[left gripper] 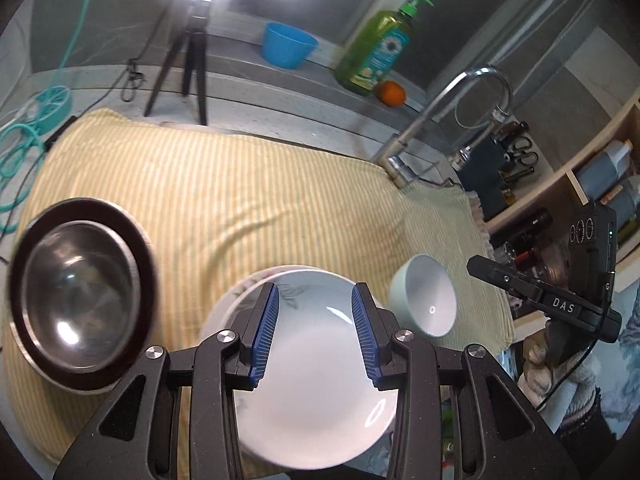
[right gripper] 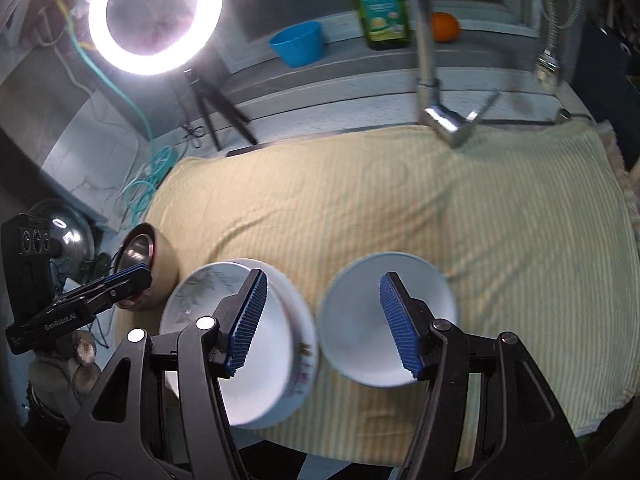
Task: Organize plates and bowls
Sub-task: 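Move both grippers to the pale blue bowl rim and close on it, then lift the pale blue bowl and carry it toward the nested steel bowls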
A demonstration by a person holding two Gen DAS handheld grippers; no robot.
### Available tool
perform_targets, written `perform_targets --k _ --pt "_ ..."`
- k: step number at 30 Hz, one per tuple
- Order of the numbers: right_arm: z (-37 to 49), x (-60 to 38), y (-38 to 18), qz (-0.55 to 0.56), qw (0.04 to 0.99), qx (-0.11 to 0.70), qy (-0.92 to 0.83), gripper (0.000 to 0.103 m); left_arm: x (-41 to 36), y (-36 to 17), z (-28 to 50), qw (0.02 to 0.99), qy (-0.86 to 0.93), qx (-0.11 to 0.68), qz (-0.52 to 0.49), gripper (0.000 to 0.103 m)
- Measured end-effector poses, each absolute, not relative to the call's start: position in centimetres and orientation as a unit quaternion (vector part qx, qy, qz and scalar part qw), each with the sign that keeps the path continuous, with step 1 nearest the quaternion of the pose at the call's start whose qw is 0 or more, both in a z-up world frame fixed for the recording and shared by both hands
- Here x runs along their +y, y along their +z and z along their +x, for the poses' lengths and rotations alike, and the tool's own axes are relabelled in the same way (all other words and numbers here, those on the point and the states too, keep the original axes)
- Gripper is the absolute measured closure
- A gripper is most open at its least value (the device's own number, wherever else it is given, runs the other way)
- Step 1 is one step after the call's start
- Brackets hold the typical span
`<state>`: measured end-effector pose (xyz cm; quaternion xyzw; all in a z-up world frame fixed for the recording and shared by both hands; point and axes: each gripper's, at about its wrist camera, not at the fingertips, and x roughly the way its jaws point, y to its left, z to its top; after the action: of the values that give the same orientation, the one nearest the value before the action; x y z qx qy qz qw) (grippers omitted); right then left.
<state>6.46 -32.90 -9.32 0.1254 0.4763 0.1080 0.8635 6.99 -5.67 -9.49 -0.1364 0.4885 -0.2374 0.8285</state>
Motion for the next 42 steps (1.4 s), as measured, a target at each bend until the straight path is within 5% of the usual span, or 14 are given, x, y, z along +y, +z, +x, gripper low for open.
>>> perform_targets --k 29,42 --pt "5.4 -41.2 -16.6 0.18 0.834 0.516 0.079 0.043 -19.5 -14.2 8.2 0.771 -0.301 0.555 -0.078 0.067" --pt "5.9 -41.4 -18.4 0.201 0.817 0.531 0.1 0.082 -20.3 -15.6 8.8 0.759 -0.305 0.57 -0.08 0.078"
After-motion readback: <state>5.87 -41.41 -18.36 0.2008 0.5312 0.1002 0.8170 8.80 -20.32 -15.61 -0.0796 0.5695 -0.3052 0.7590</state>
